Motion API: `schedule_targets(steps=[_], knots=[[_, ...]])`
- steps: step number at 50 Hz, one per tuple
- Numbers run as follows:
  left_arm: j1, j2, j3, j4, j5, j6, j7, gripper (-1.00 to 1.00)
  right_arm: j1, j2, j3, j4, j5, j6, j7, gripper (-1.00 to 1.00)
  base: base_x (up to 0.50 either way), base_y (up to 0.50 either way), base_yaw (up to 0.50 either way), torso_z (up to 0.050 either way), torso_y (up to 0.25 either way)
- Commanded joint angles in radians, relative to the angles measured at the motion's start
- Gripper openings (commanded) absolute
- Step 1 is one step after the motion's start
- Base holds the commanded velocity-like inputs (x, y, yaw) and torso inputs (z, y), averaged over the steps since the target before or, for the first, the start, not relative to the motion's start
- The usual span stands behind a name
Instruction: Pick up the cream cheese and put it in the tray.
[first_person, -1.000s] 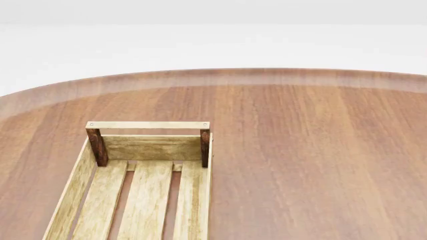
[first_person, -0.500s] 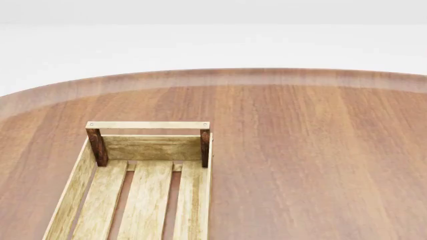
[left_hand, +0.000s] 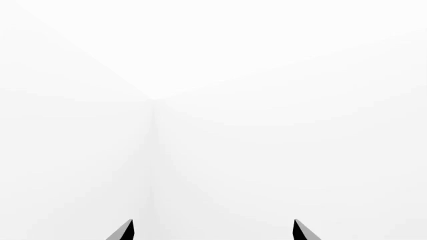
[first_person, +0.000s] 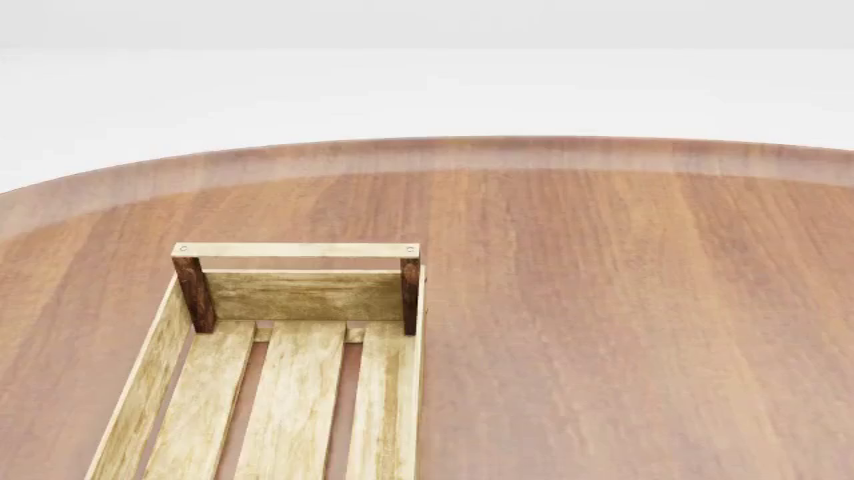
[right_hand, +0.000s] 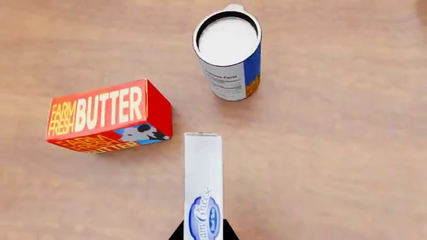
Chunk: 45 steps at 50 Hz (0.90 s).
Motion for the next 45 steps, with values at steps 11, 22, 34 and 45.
schedule_targets(steps=[11,22,34,45], knots=[[-0.004,0.000,0.000,0.000,-0.004,-0.006,0.001,1.00,0.111,0.057,0.107,-0.329,0.111,0.232,-0.008,-1.00,0.00,0.00,0.00,0.000,0.000],[-0.002,0.000,-0.001,0.000,-0.004,-0.004,0.000,1.00,0.176,0.576,-0.499,-0.338,-0.035,-0.275,0.013,-1.00,0.00,0.00,0.00,0.000,0.000],[0.003,0.000,-0.003,0.000,-0.002,0.003,-0.002,1.00,0.508,0.350,-0.228,-0.337,0.203,0.312,0.014,-1.00,0.00,0.00,0.00,0.000,0.000],[-0.002,0.000,0.003,0.000,0.006,-0.005,-0.002,1.00,0.898,0.137,-0.158,-0.147,0.287,0.819,0.014,-1.00,0.00,0.00,0.00,0.000,0.001]])
